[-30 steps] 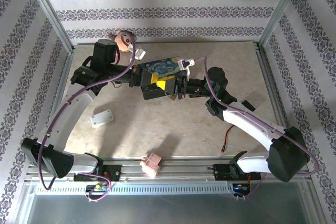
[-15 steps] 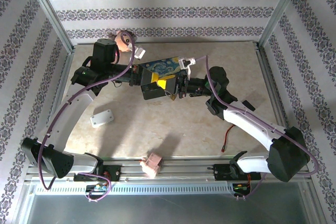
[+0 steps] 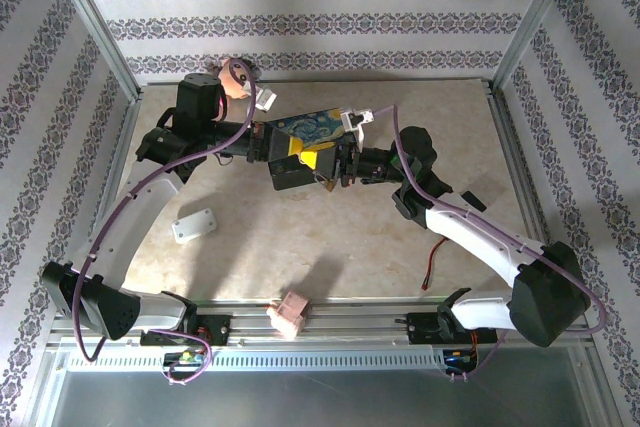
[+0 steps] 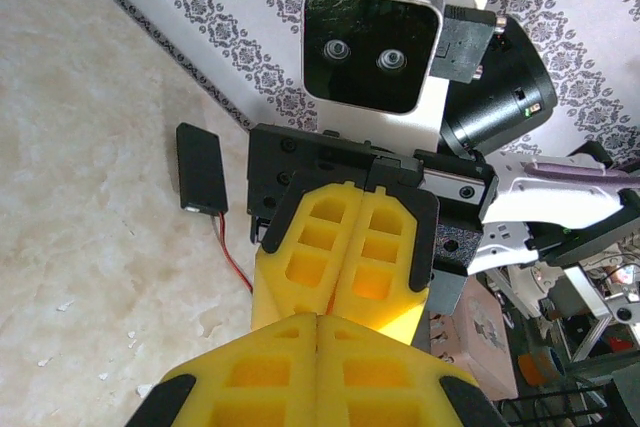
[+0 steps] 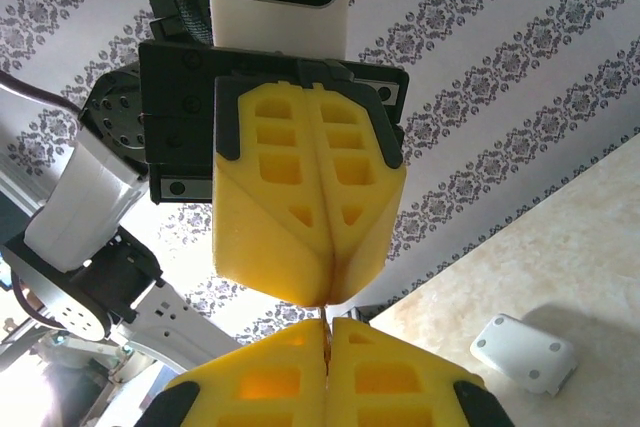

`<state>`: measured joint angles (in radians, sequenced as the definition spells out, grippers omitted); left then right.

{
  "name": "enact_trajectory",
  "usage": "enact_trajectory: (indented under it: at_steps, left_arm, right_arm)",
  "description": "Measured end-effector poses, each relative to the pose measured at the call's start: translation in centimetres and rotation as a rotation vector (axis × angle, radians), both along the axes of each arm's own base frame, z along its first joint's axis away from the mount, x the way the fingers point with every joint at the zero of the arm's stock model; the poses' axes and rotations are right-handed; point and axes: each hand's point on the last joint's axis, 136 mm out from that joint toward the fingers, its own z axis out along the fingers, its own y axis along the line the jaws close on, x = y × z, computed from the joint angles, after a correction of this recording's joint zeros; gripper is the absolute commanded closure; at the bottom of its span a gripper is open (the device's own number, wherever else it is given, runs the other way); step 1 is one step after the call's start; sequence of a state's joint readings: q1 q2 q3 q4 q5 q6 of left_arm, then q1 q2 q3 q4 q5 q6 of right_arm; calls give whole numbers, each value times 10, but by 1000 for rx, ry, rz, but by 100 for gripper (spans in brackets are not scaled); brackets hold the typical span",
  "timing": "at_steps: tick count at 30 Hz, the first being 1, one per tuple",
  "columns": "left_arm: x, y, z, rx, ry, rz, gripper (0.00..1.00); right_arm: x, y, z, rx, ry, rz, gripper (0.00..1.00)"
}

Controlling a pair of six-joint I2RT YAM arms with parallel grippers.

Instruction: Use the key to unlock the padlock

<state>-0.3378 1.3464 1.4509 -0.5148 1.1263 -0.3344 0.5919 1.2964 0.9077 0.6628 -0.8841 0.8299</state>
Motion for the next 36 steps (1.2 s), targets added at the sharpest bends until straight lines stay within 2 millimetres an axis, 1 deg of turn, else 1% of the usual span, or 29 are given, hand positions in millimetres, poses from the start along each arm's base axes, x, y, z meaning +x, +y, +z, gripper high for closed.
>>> enact_trajectory:
  at_steps: [2,3,4,5,7,10,11,14,17,19,22,24,26,29,36]
  left_arm:
    - [1,0,1,-6,4,2,100]
    - [1,0,1,-9,6,2,96]
    - [2,0,1,-13,9,4,80]
    - [3,0,0,-17,16,6,61]
    - [8,0,-2,-17,23,30,33]
    - [21,5,-11,-4,46,100,4]
    - [25,7,-14,2,51,125,0]
    - [40,18,-18,36,39,255,1]
    - [50,37,-14,57,-13,415,1]
    - [54,53,-9,62,-55,536,1]
    - [61,75,-4,62,-97,699,1]
    - [67,84,-9,65,-103,782,1]
    - [72,87,-20,82,-94,838,1]
    - [77,84,-46,129,-69,894,1]
    - [87,66,-120,263,33,965,0]
  right_arm:
    - [0,0,0,2,0,0,100]
    - [0,0,1,2,0,0,100]
    - [0,0,1,3,0,-3,100]
    - [1,0,1,3,1,-5,100]
    - [0,0,1,4,0,-3,100]
    - [4,-1,1,6,6,-23,100]
    - [7,-3,0,6,13,-37,100]
    - [23,-14,-15,-3,62,-115,100]
    - [41,-29,-41,-26,141,-218,100]
    - [53,-42,-61,-45,205,-297,100]
    - [65,-62,-86,-60,284,-399,100]
    - [70,-73,-98,-64,323,-450,100]
    - [73,-82,-106,-63,355,-489,100]
    - [77,-93,-117,-57,398,-534,100]
    - [79,-117,-150,-63,500,-617,100]
